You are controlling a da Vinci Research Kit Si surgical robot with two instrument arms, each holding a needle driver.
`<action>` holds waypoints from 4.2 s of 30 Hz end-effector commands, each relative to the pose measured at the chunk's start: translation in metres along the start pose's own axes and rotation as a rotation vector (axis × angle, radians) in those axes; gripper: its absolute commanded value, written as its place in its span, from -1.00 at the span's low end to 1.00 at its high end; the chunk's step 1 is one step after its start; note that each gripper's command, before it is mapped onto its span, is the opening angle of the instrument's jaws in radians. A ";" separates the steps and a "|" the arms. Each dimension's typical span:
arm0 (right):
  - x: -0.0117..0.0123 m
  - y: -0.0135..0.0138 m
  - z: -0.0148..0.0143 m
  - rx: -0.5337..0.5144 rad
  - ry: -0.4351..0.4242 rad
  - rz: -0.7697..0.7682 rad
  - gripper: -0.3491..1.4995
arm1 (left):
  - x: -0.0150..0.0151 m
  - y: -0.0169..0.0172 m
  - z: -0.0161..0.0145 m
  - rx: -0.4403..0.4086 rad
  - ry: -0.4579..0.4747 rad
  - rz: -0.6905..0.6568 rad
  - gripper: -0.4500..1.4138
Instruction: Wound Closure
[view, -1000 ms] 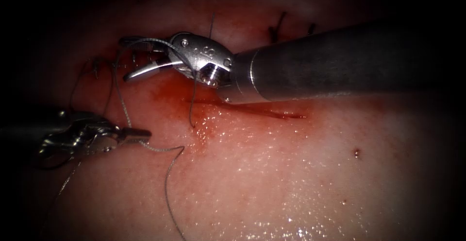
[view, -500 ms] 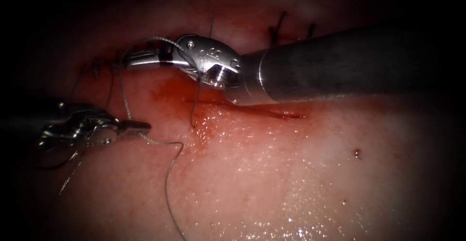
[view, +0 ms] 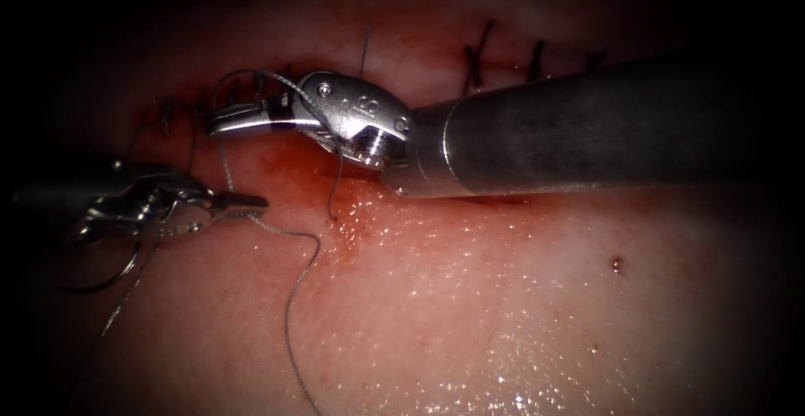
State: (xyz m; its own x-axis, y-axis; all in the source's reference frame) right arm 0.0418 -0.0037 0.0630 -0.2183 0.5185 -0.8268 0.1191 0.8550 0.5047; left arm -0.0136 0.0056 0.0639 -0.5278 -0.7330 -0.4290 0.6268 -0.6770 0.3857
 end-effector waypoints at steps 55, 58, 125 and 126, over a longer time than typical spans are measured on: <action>-0.0094 -0.0015 -0.0020 -0.070 -0.488 -0.064 0.49 | 0.0032 -0.0016 -0.0103 0.579 0.346 -0.066 -1.00; -0.0097 -0.0019 -0.0018 -0.037 -0.485 -0.043 0.40 | 0.0026 -0.0021 -0.0103 0.595 0.450 -0.086 -1.00; -0.0046 -0.0045 -0.0026 0.294 0.063 0.330 0.38 | -0.0062 0.0030 -0.0009 0.716 0.918 -0.372 -1.00; -0.0045 -0.0042 -0.0028 0.282 0.069 0.331 0.38 | -0.0061 0.0033 -0.0010 0.704 0.917 -0.374 -1.00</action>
State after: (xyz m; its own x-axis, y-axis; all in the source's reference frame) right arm 0.0389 -0.0093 0.0647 -0.1925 0.7726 -0.6049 0.4488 0.6176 0.6459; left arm -0.0071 0.0081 0.0666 0.1650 -0.3610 -0.9179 -0.0732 -0.9325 0.3536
